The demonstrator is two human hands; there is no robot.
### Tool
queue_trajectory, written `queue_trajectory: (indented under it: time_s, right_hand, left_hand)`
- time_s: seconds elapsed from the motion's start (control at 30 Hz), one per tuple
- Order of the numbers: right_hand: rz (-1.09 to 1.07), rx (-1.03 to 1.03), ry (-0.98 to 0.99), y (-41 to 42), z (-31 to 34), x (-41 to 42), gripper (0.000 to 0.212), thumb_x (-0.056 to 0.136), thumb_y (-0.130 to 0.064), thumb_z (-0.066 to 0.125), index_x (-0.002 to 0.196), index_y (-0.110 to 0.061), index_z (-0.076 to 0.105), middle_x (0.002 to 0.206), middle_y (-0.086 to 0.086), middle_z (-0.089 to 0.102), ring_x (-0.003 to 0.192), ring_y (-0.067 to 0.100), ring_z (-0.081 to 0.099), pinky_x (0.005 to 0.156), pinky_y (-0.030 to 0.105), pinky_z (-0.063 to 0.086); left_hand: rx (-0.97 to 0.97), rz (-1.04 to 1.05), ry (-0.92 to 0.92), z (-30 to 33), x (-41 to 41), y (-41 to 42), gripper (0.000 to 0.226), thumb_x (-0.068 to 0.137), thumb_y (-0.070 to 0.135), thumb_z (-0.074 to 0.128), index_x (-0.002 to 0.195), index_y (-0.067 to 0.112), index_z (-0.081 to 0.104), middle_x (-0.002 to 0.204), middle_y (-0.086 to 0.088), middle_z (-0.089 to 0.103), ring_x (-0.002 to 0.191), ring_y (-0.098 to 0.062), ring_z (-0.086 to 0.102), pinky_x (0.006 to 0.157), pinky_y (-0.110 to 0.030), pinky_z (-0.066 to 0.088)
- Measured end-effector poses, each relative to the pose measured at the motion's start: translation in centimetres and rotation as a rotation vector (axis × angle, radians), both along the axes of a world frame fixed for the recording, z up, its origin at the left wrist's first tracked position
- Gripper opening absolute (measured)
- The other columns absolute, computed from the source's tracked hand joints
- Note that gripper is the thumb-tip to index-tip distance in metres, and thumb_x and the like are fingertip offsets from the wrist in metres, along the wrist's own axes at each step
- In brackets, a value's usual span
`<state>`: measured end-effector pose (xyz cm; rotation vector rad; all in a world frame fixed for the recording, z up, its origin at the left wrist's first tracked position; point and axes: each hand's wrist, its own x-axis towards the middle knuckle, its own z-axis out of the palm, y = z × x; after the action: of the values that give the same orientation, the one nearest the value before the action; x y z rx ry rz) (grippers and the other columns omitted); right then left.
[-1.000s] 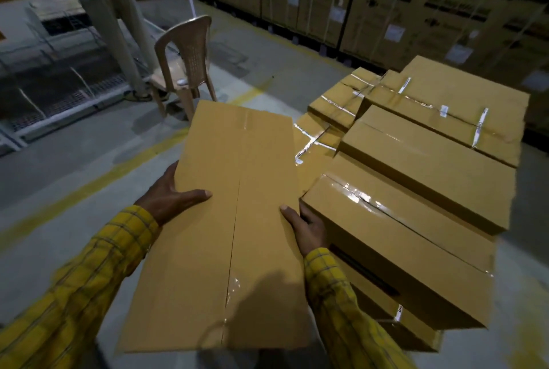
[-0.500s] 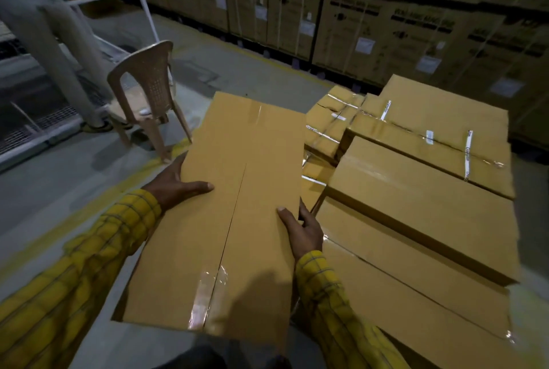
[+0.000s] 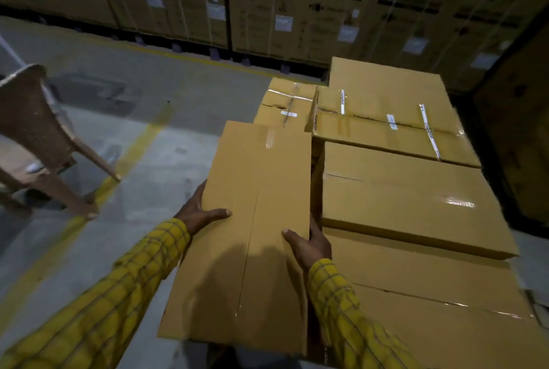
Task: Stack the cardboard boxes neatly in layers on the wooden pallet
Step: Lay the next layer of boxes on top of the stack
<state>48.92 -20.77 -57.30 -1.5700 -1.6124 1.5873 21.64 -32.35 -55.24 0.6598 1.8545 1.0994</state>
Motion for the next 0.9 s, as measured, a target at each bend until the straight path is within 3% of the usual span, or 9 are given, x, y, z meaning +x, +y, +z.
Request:
queue_trajectory:
  time_s: [0.13, 0.27, 0.4, 0.5, 0.57, 0.67, 0.8, 0.9]
  right_hand:
    - [-0.048, -0.019, -0.074, 1.9, -1.6, -3.9, 0.072, 0.083, -0.028, 0.086, 0.147, -0.028, 0.055, 0.121, -0.01, 0.065, 0.118, 0.018, 0.062, 0.097, 0.022, 0.043]
    - [-0.07, -0.083, -0.169, 3.4, -3.1, -6.0, 0.072, 0.083, -0.028, 0.085, 0.147, -0.027, 0.051, 0.128, -0.005, 0.067, 0.113, 0.019, 0.063, 0.093, 0.025, 0.047]
    - [-0.086, -0.166, -0.28, 3.0, -5.3, -6.0, 0.084, 0.081, -0.031, 0.086, 0.152, -0.02, 0.042, 0.139, 0.004, 0.063, 0.126, 0.027, 0.06, 0.105, 0.03, 0.046]
    - [-0.101, -0.182, -0.347, 2.1, -6.9, -5.3, 0.09, 0.079, -0.032, 0.088, 0.153, -0.016, 0.038, 0.143, 0.006, 0.059, 0.129, 0.029, 0.057, 0.109, 0.034, 0.046]
    - [-0.094, -0.164, -0.364, 1.8, -7.6, -4.9, 0.094, 0.078, -0.034, 0.089, 0.153, -0.015, 0.036, 0.146, 0.007, 0.057, 0.132, 0.03, 0.056, 0.111, 0.037, 0.045]
    - [-0.104, -0.129, -0.372, 1.9, -8.0, -4.9, 0.1, 0.077, -0.033, 0.09, 0.156, -0.011, 0.032, 0.151, 0.01, 0.051, 0.138, 0.03, 0.05, 0.116, 0.038, 0.041]
    - [-0.08, -0.043, -0.508, 1.6, -7.6, -5.2, 0.112, 0.084, -0.039, 0.084, 0.163, -0.003, 0.013, 0.165, 0.018, 0.027, 0.151, 0.034, 0.03, 0.123, 0.038, 0.028]
    - [0.012, 0.066, -0.66, 0.8, -7.4, -5.0, 0.108, 0.091, -0.044, 0.075, 0.162, 0.001, 0.008, 0.166, 0.025, 0.014, 0.154, 0.038, 0.017, 0.125, 0.037, 0.019]
  left_hand:
    - [0.004, -0.041, -0.06, -2.9, -4.0, 3.2, 0.123, 0.047, 0.051, 0.095, 0.152, 0.041, 0.032, 0.13, 0.008, 0.059, 0.115, -0.021, 0.061, 0.099, -0.046, 0.052]
    - [0.019, -0.057, -0.085, -5.6, -5.3, 5.0, 0.104, 0.062, 0.025, 0.096, 0.146, 0.039, 0.037, 0.126, 0.011, 0.062, 0.115, -0.014, 0.062, 0.092, -0.037, 0.055]
    - [0.0, -0.091, -0.044, -8.7, -4.0, 5.1, 0.103, 0.072, 0.022, 0.095, 0.153, 0.036, 0.034, 0.132, 0.016, 0.057, 0.112, -0.006, 0.058, 0.097, -0.028, 0.049]
    - [-0.031, -0.117, -0.022, -10.7, -2.9, 4.6, 0.112, 0.075, 0.032, 0.092, 0.162, 0.035, 0.021, 0.146, 0.011, 0.043, 0.125, -0.015, 0.046, 0.105, -0.037, 0.045]
    - [-0.029, -0.135, -0.011, -11.7, -2.5, 4.6, 0.113, 0.076, 0.036, 0.091, 0.162, 0.036, 0.017, 0.147, 0.008, 0.042, 0.124, -0.02, 0.048, 0.104, -0.042, 0.048]
    - [-0.013, -0.144, 0.007, -12.2, -2.2, 5.0, 0.108, 0.08, 0.034, 0.088, 0.162, 0.035, 0.017, 0.144, 0.007, 0.042, 0.122, -0.02, 0.048, 0.099, -0.039, 0.048]
    - [-0.047, -0.147, 0.002, -11.9, -1.7, 4.9, 0.112, 0.078, 0.043, 0.088, 0.162, 0.038, 0.014, 0.155, 0.002, 0.039, 0.131, -0.028, 0.047, 0.107, -0.05, 0.048]
    - [-0.073, -0.123, -0.002, -12.1, -1.0, 4.6, 0.116, 0.074, 0.054, 0.088, 0.16, 0.045, 0.011, 0.161, 0.0, 0.035, 0.138, -0.034, 0.044, 0.111, -0.06, 0.044]
